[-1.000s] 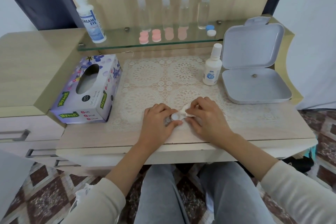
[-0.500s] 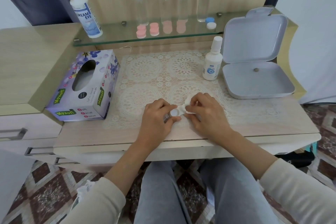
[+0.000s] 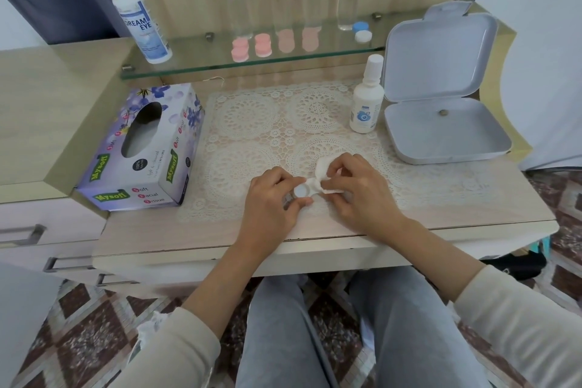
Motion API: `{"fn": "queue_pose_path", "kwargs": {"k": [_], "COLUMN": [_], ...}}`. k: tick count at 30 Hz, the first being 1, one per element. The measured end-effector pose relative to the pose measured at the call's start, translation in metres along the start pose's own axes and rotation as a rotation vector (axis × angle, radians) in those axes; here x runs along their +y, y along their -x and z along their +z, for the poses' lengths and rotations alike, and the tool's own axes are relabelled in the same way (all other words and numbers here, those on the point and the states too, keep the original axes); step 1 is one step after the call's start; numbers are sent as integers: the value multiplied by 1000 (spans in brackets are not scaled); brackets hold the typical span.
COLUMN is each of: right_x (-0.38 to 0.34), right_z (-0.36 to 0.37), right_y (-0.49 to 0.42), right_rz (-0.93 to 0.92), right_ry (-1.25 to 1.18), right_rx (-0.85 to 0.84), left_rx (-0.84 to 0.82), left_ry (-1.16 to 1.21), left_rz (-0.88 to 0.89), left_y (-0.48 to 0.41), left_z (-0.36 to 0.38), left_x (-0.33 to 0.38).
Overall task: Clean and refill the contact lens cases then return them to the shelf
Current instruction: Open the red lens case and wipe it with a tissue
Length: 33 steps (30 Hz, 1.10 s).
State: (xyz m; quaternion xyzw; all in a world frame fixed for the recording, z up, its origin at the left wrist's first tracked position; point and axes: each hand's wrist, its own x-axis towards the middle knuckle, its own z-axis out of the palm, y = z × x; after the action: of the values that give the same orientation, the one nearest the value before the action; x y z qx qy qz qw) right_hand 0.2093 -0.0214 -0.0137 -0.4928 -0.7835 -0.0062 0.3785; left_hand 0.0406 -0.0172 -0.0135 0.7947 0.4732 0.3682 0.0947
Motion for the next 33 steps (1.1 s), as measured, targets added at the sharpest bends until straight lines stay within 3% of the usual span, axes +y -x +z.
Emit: {"fn": "queue_pose_path", "kwargs": {"k": [19,28,33], "right_x": [-2,-1,-5], "right_z": [1,-18,-34], "right_y": [0,-3,-6], "right_rz": [41,257,373], "right_ry": [-36,-291,-362], "right_rx": [-67,220,144], "left_rx": [-9,108,150], "left_ry": [-28,45,174], "left_rz": [-4,-89,-213], "left_y": [1,-1,-14], "left_z": [1,-9,-23], "left_x": [1,3,6]}}
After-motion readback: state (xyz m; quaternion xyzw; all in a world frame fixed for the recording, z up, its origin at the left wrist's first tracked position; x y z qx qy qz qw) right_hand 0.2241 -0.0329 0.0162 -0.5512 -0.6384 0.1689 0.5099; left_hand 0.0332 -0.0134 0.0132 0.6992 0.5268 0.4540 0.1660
